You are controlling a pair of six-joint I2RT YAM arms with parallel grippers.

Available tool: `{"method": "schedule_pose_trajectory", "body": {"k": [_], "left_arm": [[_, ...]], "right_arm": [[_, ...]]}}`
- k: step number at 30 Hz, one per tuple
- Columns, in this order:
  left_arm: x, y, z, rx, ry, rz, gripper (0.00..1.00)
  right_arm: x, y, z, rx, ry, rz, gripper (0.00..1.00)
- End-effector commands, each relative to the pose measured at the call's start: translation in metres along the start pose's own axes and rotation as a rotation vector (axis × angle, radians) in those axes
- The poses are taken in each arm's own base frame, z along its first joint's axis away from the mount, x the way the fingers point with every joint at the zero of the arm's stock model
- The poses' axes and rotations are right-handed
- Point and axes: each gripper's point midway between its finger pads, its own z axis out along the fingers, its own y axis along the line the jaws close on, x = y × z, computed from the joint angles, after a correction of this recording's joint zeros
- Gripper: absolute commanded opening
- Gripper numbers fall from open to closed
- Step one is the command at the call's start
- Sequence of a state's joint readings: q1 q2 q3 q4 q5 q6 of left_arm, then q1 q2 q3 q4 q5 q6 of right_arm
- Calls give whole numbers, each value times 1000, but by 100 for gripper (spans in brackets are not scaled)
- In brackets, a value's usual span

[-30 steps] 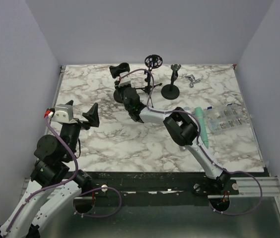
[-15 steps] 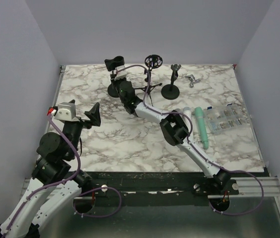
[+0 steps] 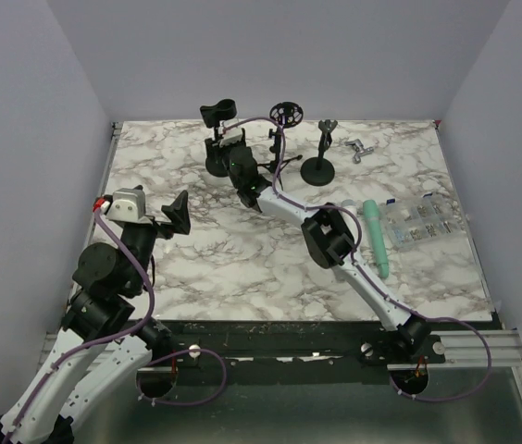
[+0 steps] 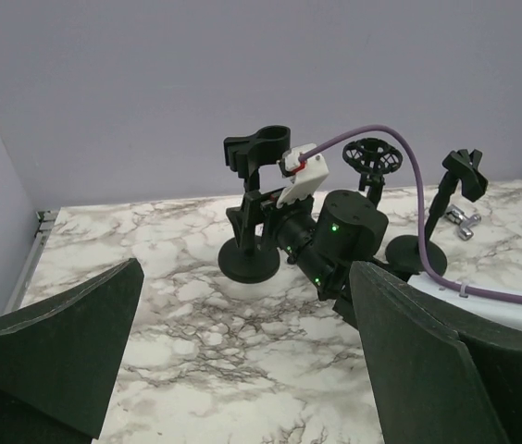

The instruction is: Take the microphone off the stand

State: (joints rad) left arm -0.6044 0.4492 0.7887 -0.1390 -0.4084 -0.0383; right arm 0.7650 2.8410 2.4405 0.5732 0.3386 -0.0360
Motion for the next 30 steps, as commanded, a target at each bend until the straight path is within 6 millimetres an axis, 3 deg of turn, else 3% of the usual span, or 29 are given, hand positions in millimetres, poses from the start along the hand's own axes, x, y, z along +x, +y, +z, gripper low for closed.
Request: {"method": "schedule_pose_trajectory", "body": {"k": [1,5,9,16,19,22,28,30], "left_arm": [[-5,-4,1,16,-12,-10,96],[-6,-4,0,18,-14,-11,96],[-7,-3,0,15,-18,-14,96],[-8,-2,-1,13,-20,-17,96],[-8,-2,-2,13,-22,-17,96],[-9,-2,-2,13,-23,-17,96],[-12,-1,-4,15,-33,-25,96],[-14,0,-6,8,-37,-27,96]], "right_arm": [[-26,17,-7,-57,38,-10,78],[-53,31,-26,-59,60,-16,89],[-58,37,-59,-39,117,-20,98],[-31,30,-145,-9,277,52,100],[-7,24,-194,-14,377,73,100],[-3,10,-240,-5,439,96,100],[-33,-27,-314,-1,505,144,100],[-59,-42,-335,12,482,173,100]]}}
